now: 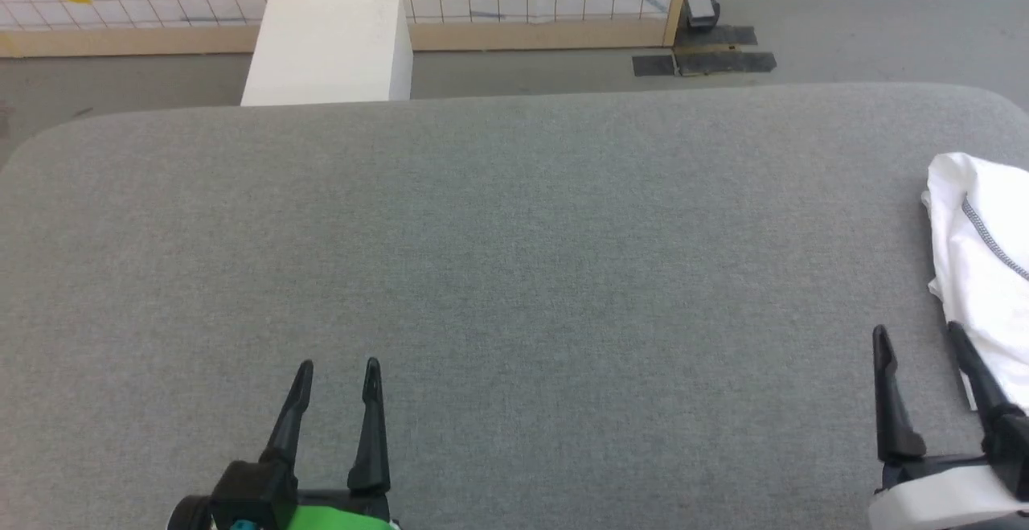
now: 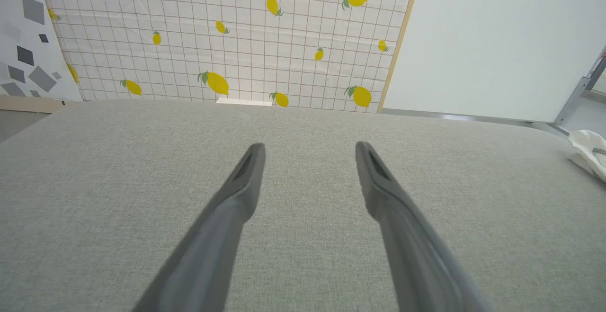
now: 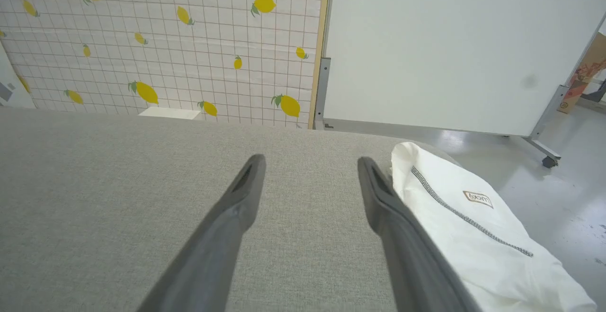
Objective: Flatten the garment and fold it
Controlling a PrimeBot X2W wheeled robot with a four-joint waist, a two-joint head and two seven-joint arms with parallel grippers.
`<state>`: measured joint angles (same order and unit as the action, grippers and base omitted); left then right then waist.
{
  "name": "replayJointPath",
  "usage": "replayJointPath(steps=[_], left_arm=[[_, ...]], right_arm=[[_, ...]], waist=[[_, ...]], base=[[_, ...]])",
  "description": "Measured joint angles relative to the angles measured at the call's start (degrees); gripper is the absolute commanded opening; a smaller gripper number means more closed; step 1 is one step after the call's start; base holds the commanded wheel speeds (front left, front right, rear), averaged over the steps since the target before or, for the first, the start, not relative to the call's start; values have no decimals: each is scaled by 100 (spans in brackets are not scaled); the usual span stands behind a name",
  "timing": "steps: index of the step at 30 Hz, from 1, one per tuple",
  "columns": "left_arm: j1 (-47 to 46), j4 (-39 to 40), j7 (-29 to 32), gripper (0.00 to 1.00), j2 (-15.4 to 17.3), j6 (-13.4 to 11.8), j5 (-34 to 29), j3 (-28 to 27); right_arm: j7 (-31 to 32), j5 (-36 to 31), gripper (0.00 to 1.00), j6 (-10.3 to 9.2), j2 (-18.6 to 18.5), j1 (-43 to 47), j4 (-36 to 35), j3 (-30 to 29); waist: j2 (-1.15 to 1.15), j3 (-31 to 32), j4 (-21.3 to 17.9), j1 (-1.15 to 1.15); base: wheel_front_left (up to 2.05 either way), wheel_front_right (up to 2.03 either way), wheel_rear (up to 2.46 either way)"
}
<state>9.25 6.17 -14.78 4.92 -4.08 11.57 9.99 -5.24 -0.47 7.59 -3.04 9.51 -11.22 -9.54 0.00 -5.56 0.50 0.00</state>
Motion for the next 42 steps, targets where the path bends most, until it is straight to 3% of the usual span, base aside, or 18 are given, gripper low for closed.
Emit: replayJointPath(steps=[15,16,42], left_arm=[[216,-104,0,100,-124,55,5,-198],[222,-107,2,0,-124,54,7,-202],[137,-178,242,0,-125,99,-153,-316]], right_arm=[[-194,55,100,0,2,10,592,122],[-187,53,0,0,2,10,598,121],[-80,53,0,0,1,-33,667,241]], waist=[[0,284,119,0],[0,288,119,0],[0,336,89,0]], base=[[0,0,0],[0,0,0],[0,0,0]])
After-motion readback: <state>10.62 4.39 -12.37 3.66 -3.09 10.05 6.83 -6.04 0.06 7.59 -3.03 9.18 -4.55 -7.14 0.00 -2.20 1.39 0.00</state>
